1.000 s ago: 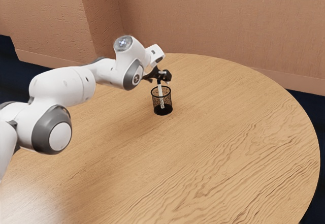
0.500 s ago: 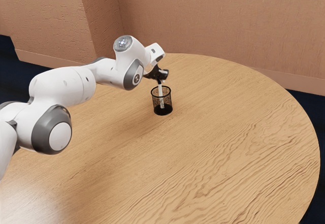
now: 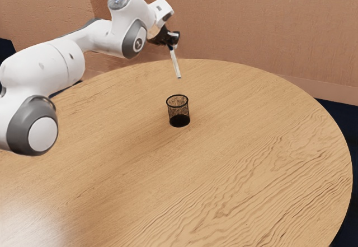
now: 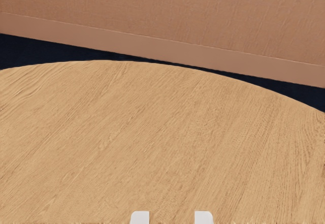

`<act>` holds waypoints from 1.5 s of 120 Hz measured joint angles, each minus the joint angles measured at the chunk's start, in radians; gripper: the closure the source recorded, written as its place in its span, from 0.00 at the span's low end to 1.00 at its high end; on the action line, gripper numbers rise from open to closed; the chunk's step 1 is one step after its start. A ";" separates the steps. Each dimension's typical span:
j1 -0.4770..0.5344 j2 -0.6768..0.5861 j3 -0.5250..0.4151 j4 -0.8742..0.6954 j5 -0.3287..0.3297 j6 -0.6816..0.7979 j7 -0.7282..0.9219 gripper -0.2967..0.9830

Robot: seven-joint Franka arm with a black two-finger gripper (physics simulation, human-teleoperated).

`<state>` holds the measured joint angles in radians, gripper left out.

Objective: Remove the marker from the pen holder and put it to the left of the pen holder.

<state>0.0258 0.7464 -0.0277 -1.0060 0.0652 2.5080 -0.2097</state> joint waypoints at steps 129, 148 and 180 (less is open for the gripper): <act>0.039 0.102 0.114 -0.001 -0.102 -0.646 -0.070 0.40; 0.037 -0.004 0.106 -0.034 -0.079 -0.722 -0.052 0.31; -0.124 -0.704 0.062 -0.566 0.012 -0.863 0.020 0.25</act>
<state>-0.0986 0.0419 0.0343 -1.5723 0.0767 1.6446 -0.1894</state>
